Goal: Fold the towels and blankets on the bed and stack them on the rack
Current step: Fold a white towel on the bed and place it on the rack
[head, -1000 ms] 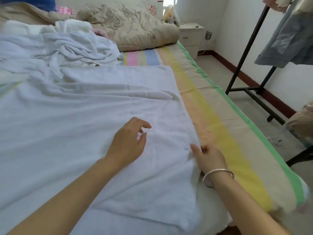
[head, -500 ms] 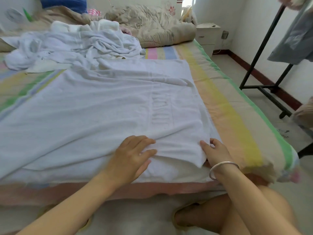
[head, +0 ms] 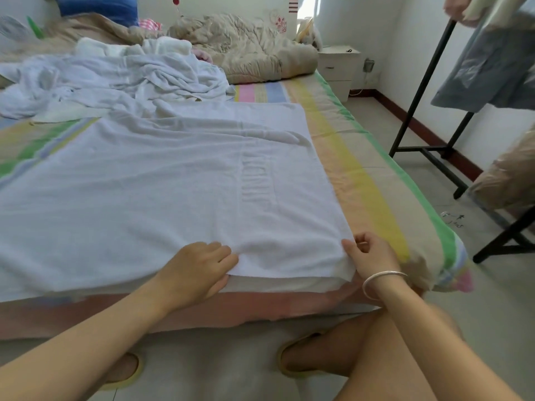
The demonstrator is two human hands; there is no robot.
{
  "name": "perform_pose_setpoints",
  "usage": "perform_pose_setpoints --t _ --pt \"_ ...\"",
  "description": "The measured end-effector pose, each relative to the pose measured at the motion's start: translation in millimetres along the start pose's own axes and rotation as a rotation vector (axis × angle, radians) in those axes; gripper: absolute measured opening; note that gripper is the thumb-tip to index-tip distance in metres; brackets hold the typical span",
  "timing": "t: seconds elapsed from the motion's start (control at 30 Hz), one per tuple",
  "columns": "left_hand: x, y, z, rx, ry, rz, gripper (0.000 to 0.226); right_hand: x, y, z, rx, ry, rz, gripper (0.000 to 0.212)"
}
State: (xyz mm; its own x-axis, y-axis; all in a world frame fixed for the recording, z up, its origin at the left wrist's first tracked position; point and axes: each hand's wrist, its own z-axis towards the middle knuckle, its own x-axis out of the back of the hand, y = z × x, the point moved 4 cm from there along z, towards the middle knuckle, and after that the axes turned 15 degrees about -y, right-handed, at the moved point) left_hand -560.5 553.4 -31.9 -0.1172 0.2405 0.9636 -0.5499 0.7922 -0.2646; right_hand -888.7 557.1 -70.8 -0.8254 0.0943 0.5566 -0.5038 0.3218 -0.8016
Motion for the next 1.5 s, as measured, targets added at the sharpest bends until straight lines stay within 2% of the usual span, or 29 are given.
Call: perform_pose_setpoints --t 0.1,0.2,0.53,0.67,0.73,0.8,0.87,0.97,1.13,1.27,1.4,1.5 --pt "-15 14 -1 -0.091 -0.128 -0.028 0.019 0 3 -3 0.017 0.031 -0.027 0.014" --pt "-23 24 -2 -0.092 -0.197 -0.04 0.03 3 12 -7 0.012 0.028 -0.014 0.016" --pt "-45 34 -5 -0.16 -0.343 0.066 0.028 -5 41 -22 -0.02 0.031 -0.013 0.023" --pt "-58 36 10 -0.077 -0.444 0.18 0.037 -9 35 -25 -0.036 0.083 -0.09 0.024" --pt "-65 39 15 -0.032 -0.439 0.186 0.04 -9 38 -29 -0.049 0.118 -0.081 0.027" --pt "-66 42 18 -0.002 -0.421 0.158 0.038 -13 46 -30 -0.076 0.069 -0.026 0.028" --pt "-62 45 19 0.023 -0.399 0.149 0.034 -20 50 -30 -0.079 -0.053 0.081 0.03" --pt "-52 47 18 0.04 -0.331 0.154 0.026 -35 47 -36 -0.039 -0.234 0.265 0.016" --pt "-53 44 17 0.034 -0.378 0.16 0.039 -42 36 -45 0.009 -0.237 0.451 0.01" --pt "-54 42 18 0.066 -0.403 0.122 0.049 -40 44 -40 -0.017 -0.167 0.359 0.019" --pt "-55 44 19 0.071 -0.404 0.118 0.049 -36 55 -31 -0.112 -0.132 0.104 0.018" --pt "-56 44 17 0.068 -0.4 0.107 0.046 -37 46 -30 -0.175 -0.073 -0.089 0.033"
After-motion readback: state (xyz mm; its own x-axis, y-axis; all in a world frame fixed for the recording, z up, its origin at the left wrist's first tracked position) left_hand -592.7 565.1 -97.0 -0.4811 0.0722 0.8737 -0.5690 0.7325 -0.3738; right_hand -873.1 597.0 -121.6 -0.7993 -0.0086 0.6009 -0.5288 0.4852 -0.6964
